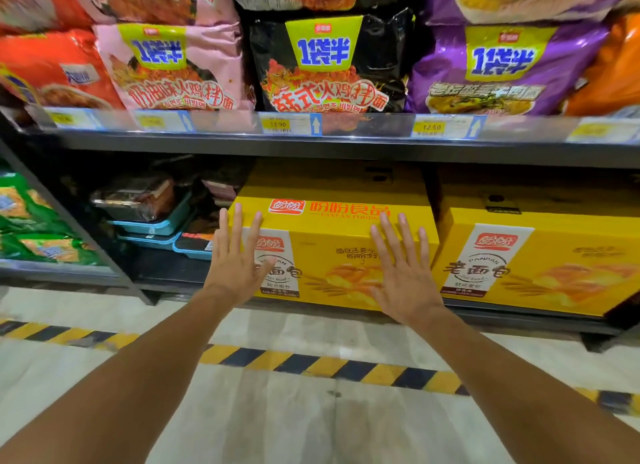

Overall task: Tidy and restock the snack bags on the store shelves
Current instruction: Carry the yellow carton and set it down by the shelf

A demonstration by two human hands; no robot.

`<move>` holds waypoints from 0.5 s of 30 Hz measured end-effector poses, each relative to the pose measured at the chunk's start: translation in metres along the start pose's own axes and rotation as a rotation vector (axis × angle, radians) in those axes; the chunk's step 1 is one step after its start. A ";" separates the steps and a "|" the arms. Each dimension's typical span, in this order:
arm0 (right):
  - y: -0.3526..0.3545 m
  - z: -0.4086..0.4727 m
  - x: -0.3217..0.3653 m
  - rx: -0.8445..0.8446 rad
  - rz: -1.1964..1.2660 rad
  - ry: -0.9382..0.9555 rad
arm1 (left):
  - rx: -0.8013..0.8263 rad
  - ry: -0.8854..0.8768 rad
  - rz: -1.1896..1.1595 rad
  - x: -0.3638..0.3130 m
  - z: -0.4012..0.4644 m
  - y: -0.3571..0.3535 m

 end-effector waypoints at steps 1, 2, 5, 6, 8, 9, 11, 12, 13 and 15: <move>-0.001 0.003 -0.004 0.011 -0.002 0.000 | 0.003 -0.005 -0.004 -0.002 0.004 -0.001; -0.003 0.008 -0.008 0.025 -0.005 -0.002 | 0.004 -0.003 -0.003 -0.002 0.008 -0.003; -0.008 0.024 -0.014 0.073 -0.017 0.000 | 0.006 0.017 -0.020 -0.004 0.021 -0.006; -0.010 0.027 -0.016 0.076 -0.010 0.000 | -0.007 0.017 -0.028 -0.005 0.023 -0.009; -0.009 0.031 -0.016 0.086 0.005 0.003 | -0.031 0.022 -0.050 -0.005 0.025 -0.014; -0.008 0.030 -0.015 0.096 0.010 0.010 | -0.040 0.024 -0.067 -0.005 0.024 -0.015; -0.009 0.027 -0.017 0.110 0.022 0.031 | -0.050 0.020 -0.085 -0.005 0.023 -0.015; -0.008 0.027 -0.018 0.123 0.034 0.042 | -0.049 0.013 -0.083 -0.004 0.022 -0.016; -0.006 0.029 -0.019 0.133 0.057 0.053 | -0.057 0.000 -0.073 -0.004 0.022 -0.014; 0.003 0.028 -0.020 0.143 0.113 0.105 | -0.086 -0.008 -0.056 -0.002 0.022 -0.013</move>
Point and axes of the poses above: each hand's wrist, its own z-axis towards the middle knuckle, its own y-axis out of the back of the hand, x = y × z, the point moved 5 cm from there along z, towards the middle knuckle, and after that the axes turned 3 degrees about -y, right-handed, at the moved point
